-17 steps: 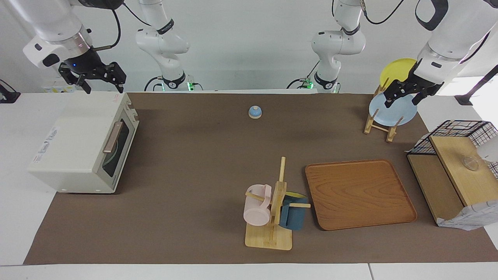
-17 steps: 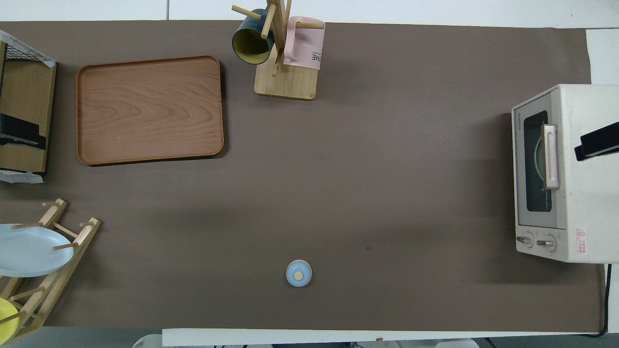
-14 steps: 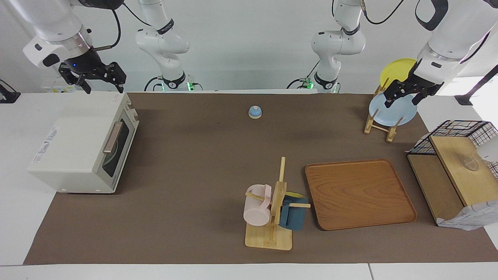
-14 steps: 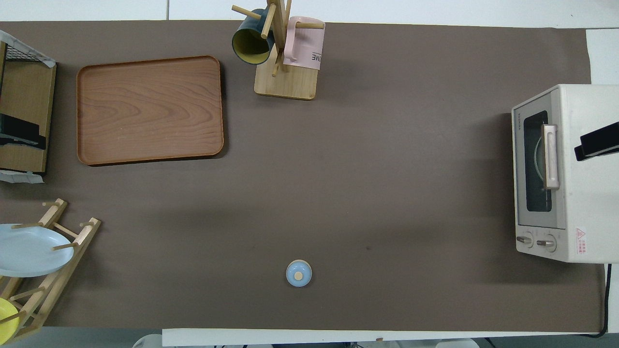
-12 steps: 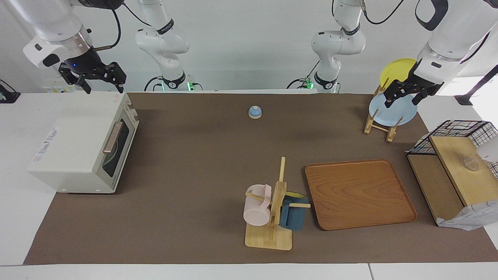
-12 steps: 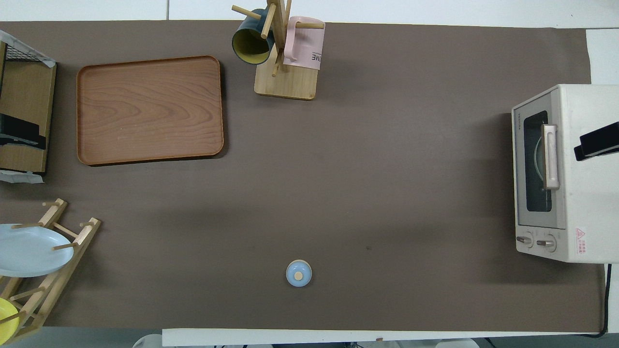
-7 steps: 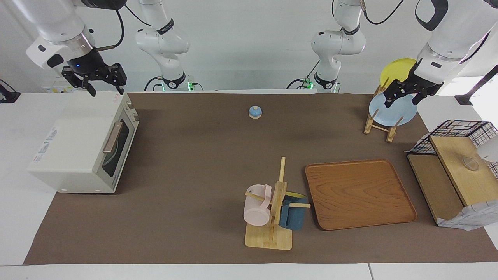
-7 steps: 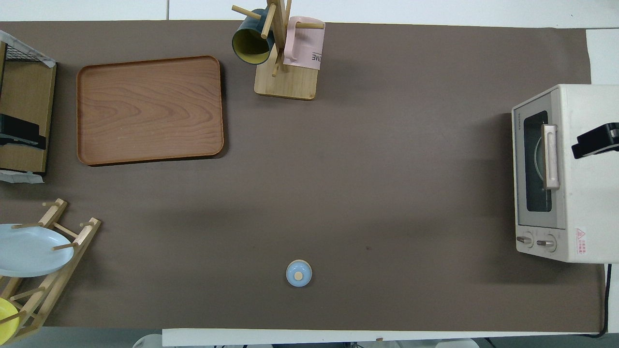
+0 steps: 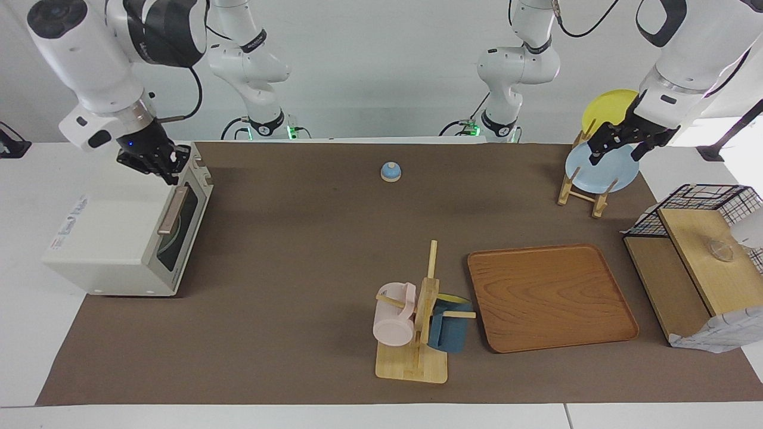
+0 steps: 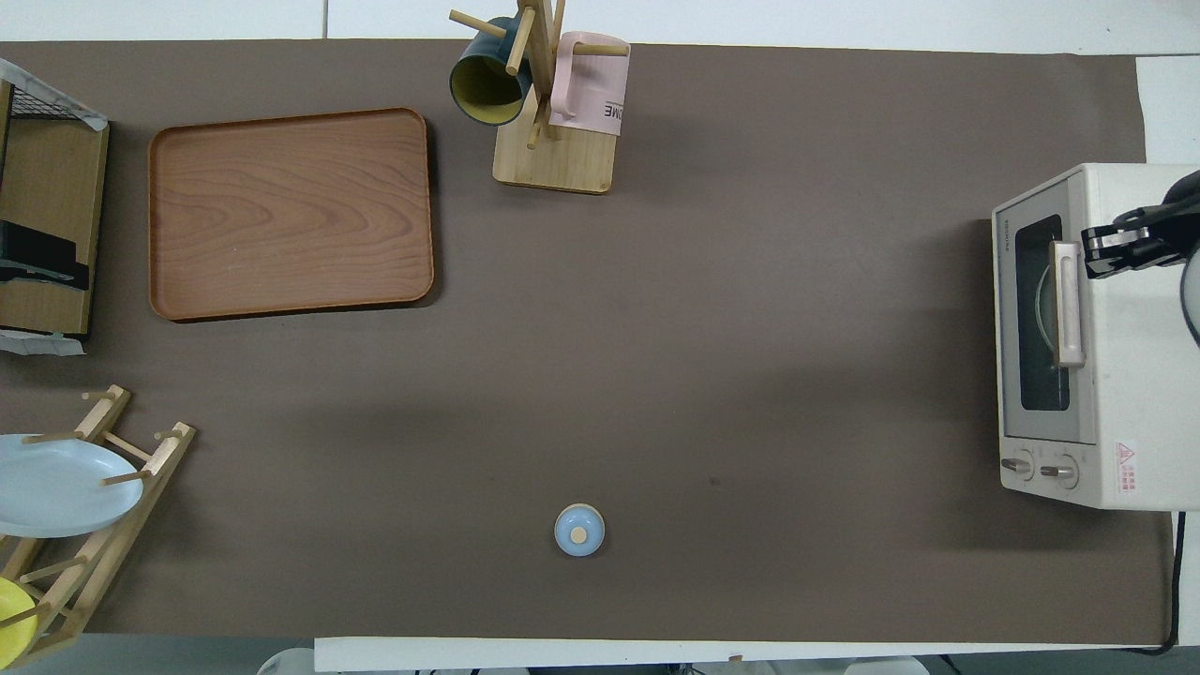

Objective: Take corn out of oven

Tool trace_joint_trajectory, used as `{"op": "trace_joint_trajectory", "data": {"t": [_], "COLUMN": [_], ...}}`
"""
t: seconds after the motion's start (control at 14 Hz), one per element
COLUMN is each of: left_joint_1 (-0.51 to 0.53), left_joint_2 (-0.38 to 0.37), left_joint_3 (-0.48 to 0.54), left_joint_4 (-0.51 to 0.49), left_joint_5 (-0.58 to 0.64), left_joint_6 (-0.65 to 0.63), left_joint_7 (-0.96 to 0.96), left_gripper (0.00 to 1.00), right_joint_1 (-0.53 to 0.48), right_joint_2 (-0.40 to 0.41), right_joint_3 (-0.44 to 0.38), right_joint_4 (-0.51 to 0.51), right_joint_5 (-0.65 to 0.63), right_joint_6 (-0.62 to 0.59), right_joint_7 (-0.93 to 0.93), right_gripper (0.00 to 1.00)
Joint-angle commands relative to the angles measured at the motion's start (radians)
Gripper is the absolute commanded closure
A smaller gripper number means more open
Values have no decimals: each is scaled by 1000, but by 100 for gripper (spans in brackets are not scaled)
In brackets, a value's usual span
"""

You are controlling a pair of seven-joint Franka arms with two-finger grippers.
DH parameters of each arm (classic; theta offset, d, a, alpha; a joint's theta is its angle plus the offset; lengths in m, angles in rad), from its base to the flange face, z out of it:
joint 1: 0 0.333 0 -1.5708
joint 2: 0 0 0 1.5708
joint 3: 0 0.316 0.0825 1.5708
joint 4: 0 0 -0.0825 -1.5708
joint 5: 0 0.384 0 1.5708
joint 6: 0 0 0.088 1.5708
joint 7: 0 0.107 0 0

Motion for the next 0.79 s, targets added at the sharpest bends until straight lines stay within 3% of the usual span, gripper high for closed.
{"op": "trace_joint_trajectory", "data": {"t": [0.0,0.14,0.71], "left_joint_1": [0,0,0], "left_joint_2": [-18,-18,-18], "left_joint_3": [1,1,1], "left_joint_4": [-23,-23,-23], "left_joint_5": [4,4,4], "left_joint_6": [20,20,20], "left_joint_7": [-11,-11,-11], "left_gripper": [0,0,0], "right_joint_1": [-2,-10,-3], "right_joint_2": [34,30,40], "right_joint_3": [8,7,8], "right_joint_4": [-27,-86,-150], "right_joint_5": [-70,-72,-110], "right_joint_6": [54,92,128], "right_joint_7": [39,43,66], "right_gripper": [100,100,100]}}
